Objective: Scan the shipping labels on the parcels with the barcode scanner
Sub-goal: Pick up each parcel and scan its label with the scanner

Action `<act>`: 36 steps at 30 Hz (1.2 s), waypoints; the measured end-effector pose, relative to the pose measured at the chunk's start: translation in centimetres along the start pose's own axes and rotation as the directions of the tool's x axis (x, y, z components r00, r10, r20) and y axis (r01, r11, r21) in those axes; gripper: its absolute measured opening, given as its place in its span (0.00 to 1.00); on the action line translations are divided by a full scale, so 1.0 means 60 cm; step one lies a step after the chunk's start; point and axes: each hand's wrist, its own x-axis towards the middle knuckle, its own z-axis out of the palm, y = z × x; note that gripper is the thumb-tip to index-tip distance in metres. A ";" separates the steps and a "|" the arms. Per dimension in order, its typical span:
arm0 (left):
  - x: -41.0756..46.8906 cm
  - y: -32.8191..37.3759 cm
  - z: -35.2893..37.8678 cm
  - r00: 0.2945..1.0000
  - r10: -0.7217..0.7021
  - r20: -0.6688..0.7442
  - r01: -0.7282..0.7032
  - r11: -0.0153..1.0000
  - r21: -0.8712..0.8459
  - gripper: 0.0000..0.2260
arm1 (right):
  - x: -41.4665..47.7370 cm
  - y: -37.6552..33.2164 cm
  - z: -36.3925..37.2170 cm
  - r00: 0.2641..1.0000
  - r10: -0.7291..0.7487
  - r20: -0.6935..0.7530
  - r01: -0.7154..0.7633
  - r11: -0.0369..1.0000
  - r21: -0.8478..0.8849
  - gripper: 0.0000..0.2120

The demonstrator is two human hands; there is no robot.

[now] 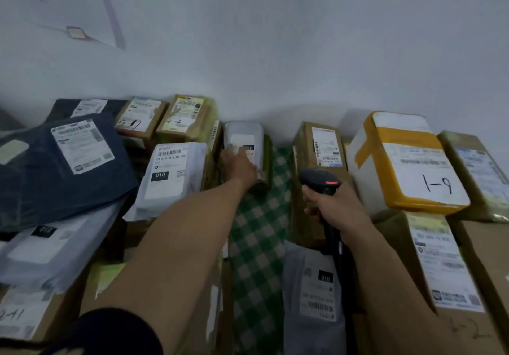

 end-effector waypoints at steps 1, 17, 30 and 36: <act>0.005 0.000 0.004 0.999 -0.034 -0.021 0.033 0.999 -0.044 0.36 | 0.009 0.003 0.003 1.000 0.004 0.002 -0.004 1.000 0.002 0.11; 0.016 -0.010 0.023 0.996 -0.044 -0.079 -0.007 0.832 -0.555 0.27 | 0.009 0.017 0.016 1.000 -0.029 0.006 0.029 0.998 0.048 0.12; -0.361 0.119 -0.186 0.939 0.218 -0.265 -0.342 0.546 -0.765 0.23 | -0.162 -0.057 -0.004 0.944 -0.218 -0.249 0.305 0.866 0.397 0.14; -0.531 0.121 -0.193 0.882 0.349 -0.318 -0.441 0.369 -0.818 0.37 | -0.289 -0.072 -0.027 0.917 -0.286 -0.279 0.392 0.775 0.496 0.33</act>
